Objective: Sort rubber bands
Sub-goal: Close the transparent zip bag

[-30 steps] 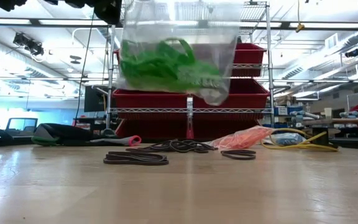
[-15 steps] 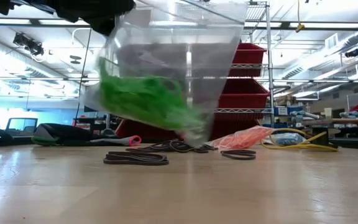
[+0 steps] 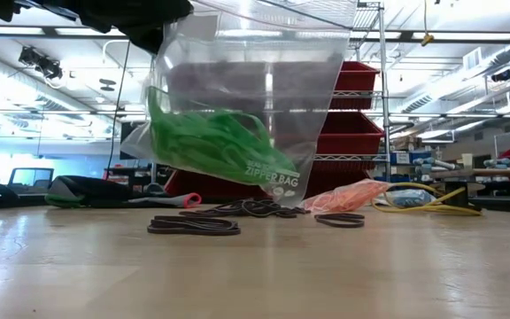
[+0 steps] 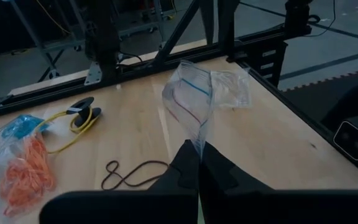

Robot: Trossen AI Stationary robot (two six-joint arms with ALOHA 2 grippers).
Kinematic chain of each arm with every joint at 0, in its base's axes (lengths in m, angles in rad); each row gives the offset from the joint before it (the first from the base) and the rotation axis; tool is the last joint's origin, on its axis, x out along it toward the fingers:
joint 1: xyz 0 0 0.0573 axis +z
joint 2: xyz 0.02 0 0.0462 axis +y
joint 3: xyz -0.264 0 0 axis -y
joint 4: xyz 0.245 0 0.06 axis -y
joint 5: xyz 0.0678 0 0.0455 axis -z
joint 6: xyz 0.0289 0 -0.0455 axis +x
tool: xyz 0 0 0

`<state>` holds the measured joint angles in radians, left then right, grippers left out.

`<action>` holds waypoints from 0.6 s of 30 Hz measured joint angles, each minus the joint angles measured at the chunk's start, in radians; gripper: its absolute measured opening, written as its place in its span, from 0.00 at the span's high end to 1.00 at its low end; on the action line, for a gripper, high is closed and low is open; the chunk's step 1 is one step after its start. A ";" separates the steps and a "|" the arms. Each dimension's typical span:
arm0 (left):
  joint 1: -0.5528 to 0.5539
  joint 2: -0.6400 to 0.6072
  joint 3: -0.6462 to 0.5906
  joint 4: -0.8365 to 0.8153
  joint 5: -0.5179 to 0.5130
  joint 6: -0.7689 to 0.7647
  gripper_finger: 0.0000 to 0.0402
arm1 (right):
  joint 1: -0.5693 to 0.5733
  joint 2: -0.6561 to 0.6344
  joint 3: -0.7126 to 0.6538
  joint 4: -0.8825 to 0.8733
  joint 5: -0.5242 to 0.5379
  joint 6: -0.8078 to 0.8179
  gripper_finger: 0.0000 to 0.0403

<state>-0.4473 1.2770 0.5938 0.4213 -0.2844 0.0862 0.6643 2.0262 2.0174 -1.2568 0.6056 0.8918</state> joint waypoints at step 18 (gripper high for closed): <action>0.000 0.000 0.000 0.039 0.037 -0.038 1.00 | 0.179 0.000 -0.188 -0.065 0.387 0.448 0.91</action>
<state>-0.4473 1.2770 0.5938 0.4606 -0.2478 0.0479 0.8433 2.0266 1.8291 -1.3219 0.9925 1.3400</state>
